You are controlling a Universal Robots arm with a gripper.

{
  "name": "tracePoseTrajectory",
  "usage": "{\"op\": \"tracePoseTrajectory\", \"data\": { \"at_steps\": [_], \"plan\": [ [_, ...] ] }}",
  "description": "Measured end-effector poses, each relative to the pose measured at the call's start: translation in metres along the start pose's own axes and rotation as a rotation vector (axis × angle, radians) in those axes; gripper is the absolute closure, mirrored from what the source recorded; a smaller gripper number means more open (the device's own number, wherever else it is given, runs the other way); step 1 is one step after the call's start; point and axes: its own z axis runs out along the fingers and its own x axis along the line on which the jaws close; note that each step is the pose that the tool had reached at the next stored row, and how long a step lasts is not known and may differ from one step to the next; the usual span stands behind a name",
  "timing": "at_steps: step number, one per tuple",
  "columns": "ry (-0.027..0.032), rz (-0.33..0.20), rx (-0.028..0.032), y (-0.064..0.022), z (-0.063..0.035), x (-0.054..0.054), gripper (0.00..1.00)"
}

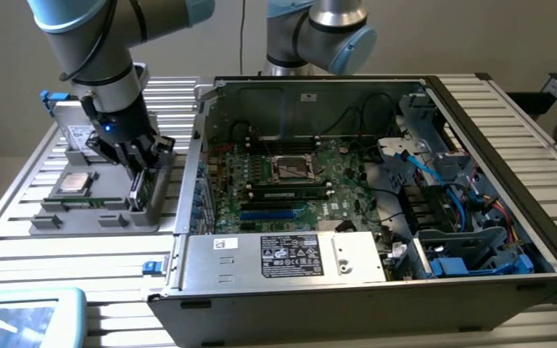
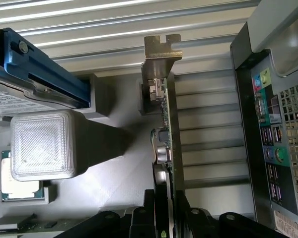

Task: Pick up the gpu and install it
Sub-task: 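Pick up the gpu and move the gpu toward the slot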

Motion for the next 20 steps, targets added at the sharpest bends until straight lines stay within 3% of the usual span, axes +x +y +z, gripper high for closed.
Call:
{"op": "tracePoseTrajectory", "data": {
  "at_steps": [3, 7, 20],
  "plan": [
    [0.0016, 0.0, 0.0002, -0.0001, 0.0003, 0.0, 0.72],
    [0.0112, 0.001, 0.0012, -0.0001, 0.0005, 0.0, 0.72],
    [0.0124, -0.003, 0.0017, -0.0001, 0.0006, 0.0, 0.72]
  ]
}}
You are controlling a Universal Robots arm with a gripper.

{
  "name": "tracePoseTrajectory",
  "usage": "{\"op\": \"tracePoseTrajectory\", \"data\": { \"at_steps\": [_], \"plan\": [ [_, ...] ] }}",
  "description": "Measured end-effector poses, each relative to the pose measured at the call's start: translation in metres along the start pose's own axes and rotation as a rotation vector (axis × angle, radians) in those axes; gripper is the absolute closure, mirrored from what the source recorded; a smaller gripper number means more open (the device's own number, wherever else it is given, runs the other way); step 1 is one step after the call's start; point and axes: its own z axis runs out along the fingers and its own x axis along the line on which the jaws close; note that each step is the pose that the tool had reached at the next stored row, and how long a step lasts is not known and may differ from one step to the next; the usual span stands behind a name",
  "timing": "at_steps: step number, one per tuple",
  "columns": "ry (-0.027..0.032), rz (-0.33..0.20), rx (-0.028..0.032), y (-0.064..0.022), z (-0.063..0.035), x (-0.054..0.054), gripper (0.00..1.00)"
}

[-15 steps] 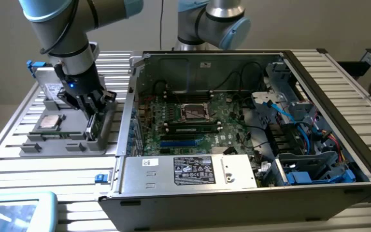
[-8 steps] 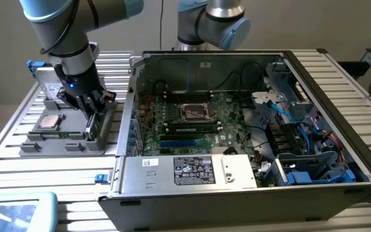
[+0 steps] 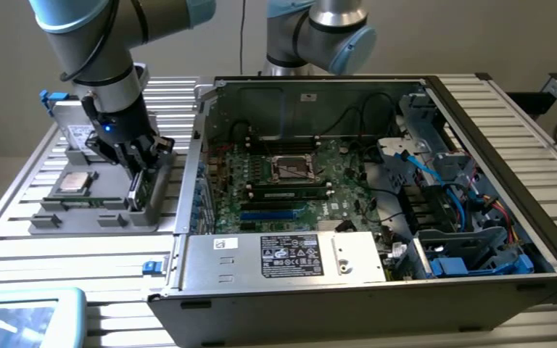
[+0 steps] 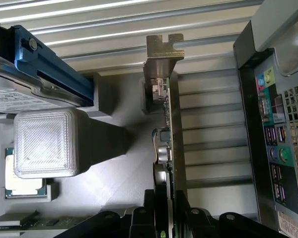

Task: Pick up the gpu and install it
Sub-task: 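Pick up the gpu and move the gpu toward the slot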

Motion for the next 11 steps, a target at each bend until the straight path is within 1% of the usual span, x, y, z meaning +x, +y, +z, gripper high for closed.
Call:
{"op": "tracePoseTrajectory", "data": {
  "at_steps": [4, 7, 11],
  "plan": [
    [0.0004, -0.002, -0.0002, 0.0, -0.0001, 0.0, 0.72],
    [0.0006, -0.004, -0.0037, 0.0001, -0.0011, 0.0001, 0.72],
    [0.0012, -0.005, -0.005, 0.0004, -0.0042, 0.0004, 0.72]
  ]
}}
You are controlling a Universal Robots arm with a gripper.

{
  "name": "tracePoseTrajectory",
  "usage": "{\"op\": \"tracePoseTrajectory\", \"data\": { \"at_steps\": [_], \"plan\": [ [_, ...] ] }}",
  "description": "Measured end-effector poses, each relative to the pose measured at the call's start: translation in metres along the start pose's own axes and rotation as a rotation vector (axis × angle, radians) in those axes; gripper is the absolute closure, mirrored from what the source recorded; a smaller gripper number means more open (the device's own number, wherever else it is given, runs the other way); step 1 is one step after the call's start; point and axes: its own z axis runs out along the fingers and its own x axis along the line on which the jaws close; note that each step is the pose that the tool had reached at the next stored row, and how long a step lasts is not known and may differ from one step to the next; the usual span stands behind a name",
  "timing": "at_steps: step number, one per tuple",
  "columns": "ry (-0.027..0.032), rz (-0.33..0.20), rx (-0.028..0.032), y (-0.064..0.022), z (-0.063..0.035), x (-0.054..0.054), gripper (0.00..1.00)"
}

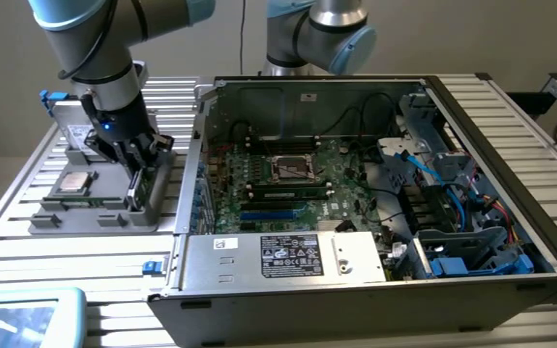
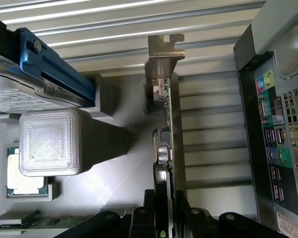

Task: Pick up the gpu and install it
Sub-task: 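Pick up the gpu and move the gpu toward the slot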

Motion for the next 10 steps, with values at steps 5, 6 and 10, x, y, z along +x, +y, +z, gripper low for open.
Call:
{"op": "tracePoseTrajectory", "data": {
  "at_steps": [5, 6, 10],
  "plan": [
    [0.0005, -0.004, -0.0009, 0.0006, -0.0063, 0.001, 0.72],
    [0.0008, -0.005, -0.0009, 0.0007, -0.0077, 0.001, 0.72],
    [0.0011, -0.009, -0.0013, 0.0012, -0.0131, 0.002, 0.72]
  ]
}}
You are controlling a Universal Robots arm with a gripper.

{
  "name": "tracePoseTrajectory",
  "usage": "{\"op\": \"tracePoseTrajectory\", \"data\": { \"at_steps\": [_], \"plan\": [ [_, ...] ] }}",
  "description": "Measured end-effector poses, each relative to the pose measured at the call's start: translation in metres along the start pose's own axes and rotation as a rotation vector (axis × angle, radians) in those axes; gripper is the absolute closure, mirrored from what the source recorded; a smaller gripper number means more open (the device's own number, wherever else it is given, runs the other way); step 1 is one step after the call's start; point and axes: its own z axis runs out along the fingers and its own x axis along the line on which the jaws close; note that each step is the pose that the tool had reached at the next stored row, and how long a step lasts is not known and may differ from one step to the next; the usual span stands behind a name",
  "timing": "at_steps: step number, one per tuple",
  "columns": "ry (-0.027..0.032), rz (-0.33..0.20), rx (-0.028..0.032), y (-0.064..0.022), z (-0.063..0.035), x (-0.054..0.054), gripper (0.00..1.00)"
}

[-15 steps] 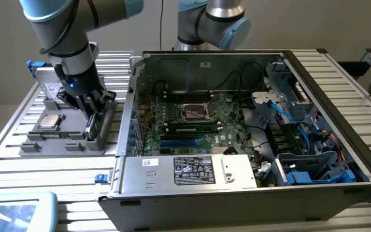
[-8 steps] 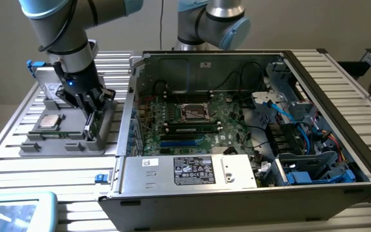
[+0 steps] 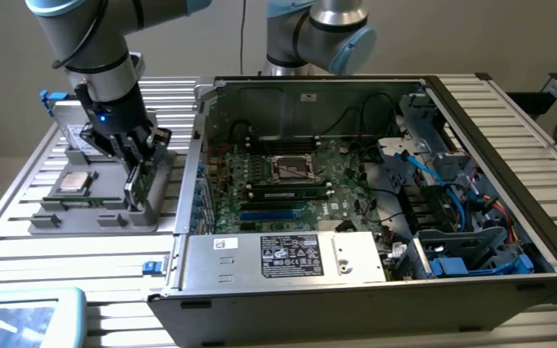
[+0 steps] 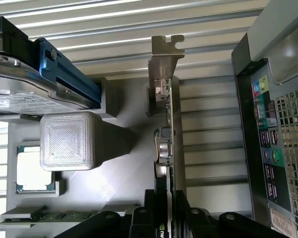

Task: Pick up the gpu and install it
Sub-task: 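Pick up the gpu and move the gpu toward the slot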

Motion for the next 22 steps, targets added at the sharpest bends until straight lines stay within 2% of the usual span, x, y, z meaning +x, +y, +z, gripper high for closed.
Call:
{"op": "tracePoseTrajectory", "data": {
  "at_steps": [16, 22],
  "plan": [
    [0.0042, -0.039, 0.0029, 0.0001, -0.0008, 0.0002, 0.72],
    [0.004, -0.036, 0.0004, 0.0002, -0.0018, 0.0009, 0.72]
  ]
}}
